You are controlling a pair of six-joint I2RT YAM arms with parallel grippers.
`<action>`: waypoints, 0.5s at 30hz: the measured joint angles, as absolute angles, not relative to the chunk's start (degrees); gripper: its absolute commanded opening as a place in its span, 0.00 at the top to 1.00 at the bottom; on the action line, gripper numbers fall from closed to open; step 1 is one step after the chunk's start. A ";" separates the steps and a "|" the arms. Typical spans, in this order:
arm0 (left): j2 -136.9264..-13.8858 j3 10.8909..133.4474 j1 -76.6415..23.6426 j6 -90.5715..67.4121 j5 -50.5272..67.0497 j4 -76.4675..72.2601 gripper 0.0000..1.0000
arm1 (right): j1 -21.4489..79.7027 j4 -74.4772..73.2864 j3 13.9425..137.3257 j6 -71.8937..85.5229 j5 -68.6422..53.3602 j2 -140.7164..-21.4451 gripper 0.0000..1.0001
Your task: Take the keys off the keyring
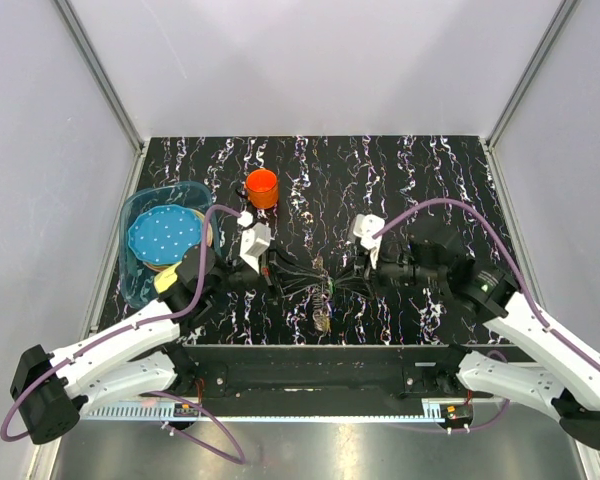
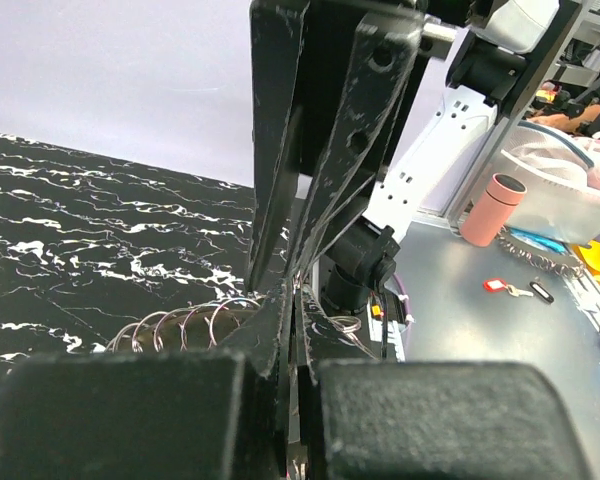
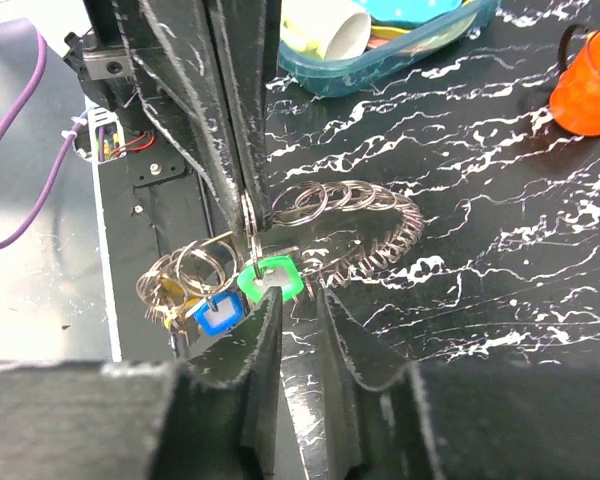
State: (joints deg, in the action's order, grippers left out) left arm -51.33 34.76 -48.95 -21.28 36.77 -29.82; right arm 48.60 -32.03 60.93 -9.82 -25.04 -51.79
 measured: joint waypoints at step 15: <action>-51.51 34.76 -48.66 -20.84 41.06 -27.83 1.00 | 48.60 -26.26 55.35 -15.49 -31.22 -41.54 0.62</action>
